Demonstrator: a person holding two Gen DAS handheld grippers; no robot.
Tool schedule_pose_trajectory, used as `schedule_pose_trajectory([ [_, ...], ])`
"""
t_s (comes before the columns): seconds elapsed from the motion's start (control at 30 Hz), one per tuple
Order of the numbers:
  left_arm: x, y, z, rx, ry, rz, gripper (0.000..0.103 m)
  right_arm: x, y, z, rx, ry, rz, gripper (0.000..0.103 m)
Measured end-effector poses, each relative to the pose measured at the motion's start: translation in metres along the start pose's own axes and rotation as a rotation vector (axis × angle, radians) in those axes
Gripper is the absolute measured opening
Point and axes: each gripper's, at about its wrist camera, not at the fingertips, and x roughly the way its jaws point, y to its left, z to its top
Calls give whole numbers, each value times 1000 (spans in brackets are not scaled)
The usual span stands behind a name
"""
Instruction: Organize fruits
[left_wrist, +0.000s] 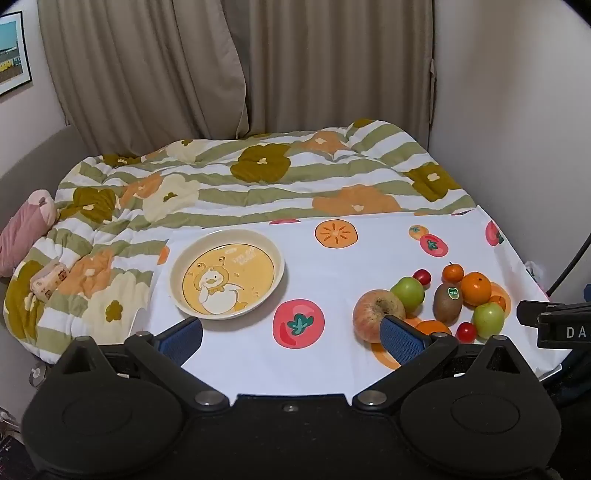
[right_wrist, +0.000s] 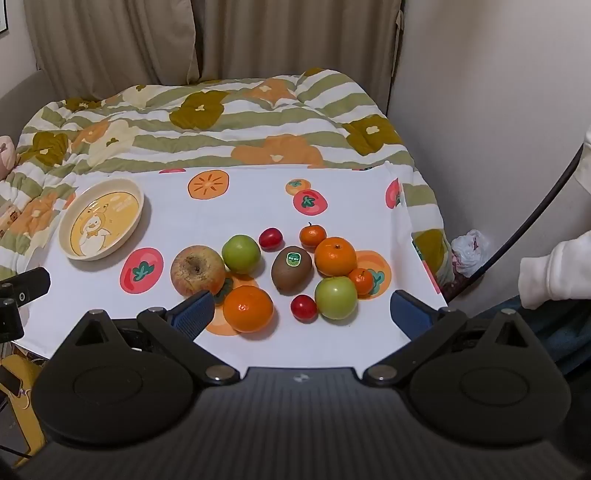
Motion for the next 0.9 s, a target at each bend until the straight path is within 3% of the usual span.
schedule_pose_trajectory([
  [0.9, -2, 8, 0, -30, -36, 7, 103, -2, 6, -2, 2, 1, 9, 103],
])
